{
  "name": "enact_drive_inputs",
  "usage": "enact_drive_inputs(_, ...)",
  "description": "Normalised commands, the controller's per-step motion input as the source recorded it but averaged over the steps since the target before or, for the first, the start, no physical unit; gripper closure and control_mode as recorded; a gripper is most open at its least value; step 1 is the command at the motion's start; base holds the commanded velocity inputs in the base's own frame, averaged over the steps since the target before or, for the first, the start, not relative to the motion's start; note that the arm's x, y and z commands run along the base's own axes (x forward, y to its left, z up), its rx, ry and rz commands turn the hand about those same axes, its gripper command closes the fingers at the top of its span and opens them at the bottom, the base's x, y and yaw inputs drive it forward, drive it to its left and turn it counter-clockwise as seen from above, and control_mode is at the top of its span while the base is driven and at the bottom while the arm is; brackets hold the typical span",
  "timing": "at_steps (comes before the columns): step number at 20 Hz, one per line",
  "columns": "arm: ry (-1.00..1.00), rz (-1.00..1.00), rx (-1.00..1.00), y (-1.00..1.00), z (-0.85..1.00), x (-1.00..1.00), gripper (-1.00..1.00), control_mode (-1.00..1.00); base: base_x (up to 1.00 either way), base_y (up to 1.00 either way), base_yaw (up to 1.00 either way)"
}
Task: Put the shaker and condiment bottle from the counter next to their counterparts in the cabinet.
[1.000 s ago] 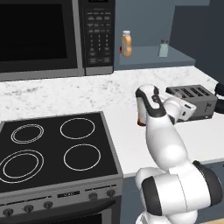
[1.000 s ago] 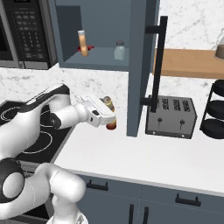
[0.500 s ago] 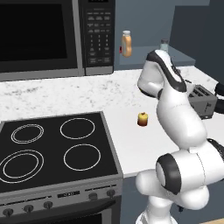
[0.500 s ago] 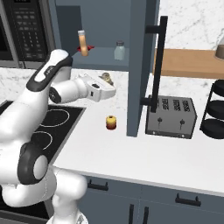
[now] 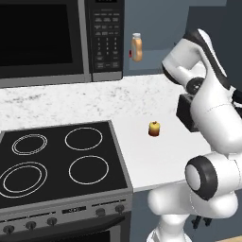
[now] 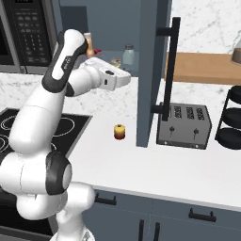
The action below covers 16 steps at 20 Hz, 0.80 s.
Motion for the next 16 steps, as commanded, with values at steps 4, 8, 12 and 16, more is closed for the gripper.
enact_drive_inputs(4,-0.03,0.0,-0.08,0.32,0.82,0.16,1.0,-1.0,0.0,0.0,0.0)
enact_drive_inputs(8,-0.1,0.0,0.01,0.17,0.21,0.03,1.0,-1.0,0.0,0.0,0.0)
enact_drive_inputs(12,-0.17,-0.03,0.03,0.53,0.43,0.38,1.0,-1.0,0.0,0.0,0.0)
enact_drive_inputs(16,-0.06,-0.01,0.0,0.63,0.2,0.36,1.0,-1.0,0.0,0.0,0.0)
